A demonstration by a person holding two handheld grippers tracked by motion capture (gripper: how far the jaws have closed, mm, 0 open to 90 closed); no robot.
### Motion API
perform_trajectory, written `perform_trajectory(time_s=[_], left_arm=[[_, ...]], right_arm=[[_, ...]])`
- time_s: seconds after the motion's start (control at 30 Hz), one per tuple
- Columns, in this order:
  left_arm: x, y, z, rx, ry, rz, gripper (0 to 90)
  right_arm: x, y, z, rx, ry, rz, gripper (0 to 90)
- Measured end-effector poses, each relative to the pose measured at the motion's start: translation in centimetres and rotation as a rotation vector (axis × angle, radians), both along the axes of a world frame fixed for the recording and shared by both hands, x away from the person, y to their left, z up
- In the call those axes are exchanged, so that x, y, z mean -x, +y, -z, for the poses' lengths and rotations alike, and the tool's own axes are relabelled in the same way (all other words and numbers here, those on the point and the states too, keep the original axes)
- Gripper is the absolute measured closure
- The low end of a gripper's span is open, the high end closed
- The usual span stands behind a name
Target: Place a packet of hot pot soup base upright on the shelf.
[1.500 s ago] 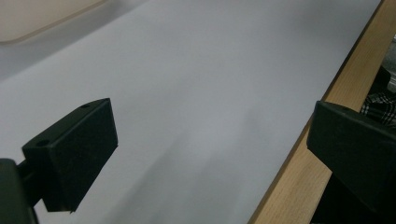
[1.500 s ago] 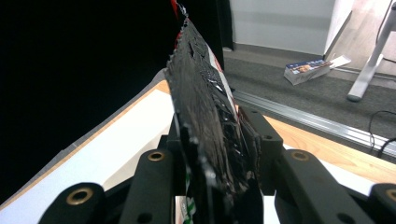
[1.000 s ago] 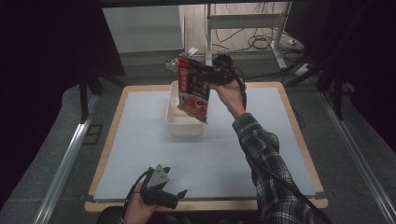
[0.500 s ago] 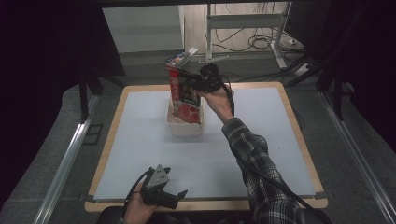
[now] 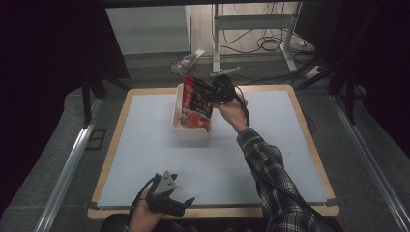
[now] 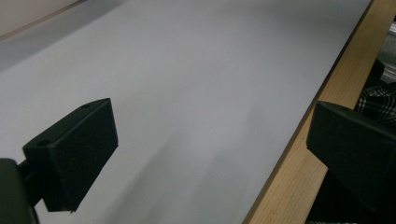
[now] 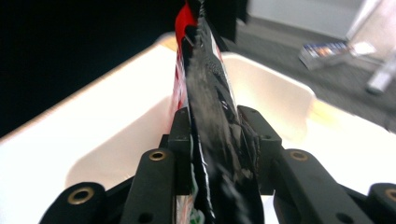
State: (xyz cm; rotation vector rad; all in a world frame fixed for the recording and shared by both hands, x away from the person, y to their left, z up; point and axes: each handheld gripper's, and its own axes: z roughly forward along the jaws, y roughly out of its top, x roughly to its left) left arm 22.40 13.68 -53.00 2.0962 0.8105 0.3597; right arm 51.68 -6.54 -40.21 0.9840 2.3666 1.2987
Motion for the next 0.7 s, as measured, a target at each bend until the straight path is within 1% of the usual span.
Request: perform_trajectory(time_s=[0.07, 0.17, 0.23, 0.27, 0.3, 0.37, 0.43, 0.5, 0.57, 0.7], left_arm=[[0.0, -0.1, 0.0, -0.005, 0.001, 0.002, 1.8], [0.0, -0.1, 0.1, -0.008, 0.002, 0.002, 1.8], [0.0, 0.0, 0.1, -0.008, 0.001, -0.002, 1.9], [0.0, 0.0, 0.1, -0.007, 0.001, -0.003, 1.8], [0.0, 0.0, 0.1, -0.005, 0.002, -0.005, 1.8], [-0.1, 0.1, 0.1, -0.002, 0.003, -0.007, 1.8], [-0.1, 0.0, 0.1, -0.004, 0.003, -0.007, 1.9], [-0.1, 0.0, 0.1, -0.006, 0.003, -0.005, 1.8], [-0.1, 0.0, 0.1, -0.005, 0.004, -0.007, 1.8], [-0.1, 0.1, 0.1, 0.001, 0.008, -0.011, 1.8]], right_arm=[[-0.3, -0.5, 0.6, 0.025, 0.015, 0.026, 68.7], [-0.6, -1.2, 1.0, 0.012, 0.036, 0.023, 67.6], [-0.7, -1.4, 0.9, 0.013, 0.045, 0.01, 64.6], [-0.8, -1.3, 0.8, 0.021, 0.047, 0.002, 59.7], [-0.8, -1.2, 0.7, 0.038, 0.045, -0.003, 52.5], [-0.9, -1.0, 0.6, 0.073, 0.021, 0.002, 41.0], [-1.0, -1.2, 0.3, 0.076, 0.008, -0.004, 31.1], [-1.0, -1.6, 0.1, 0.072, 0.01, -0.009, 23.6], [-1.0, -1.9, 0.0, 0.07, 0.013, -0.015, 18.9], [-0.6, -2.9, -0.2, 0.062, 0.019, -0.035, 14.0]])
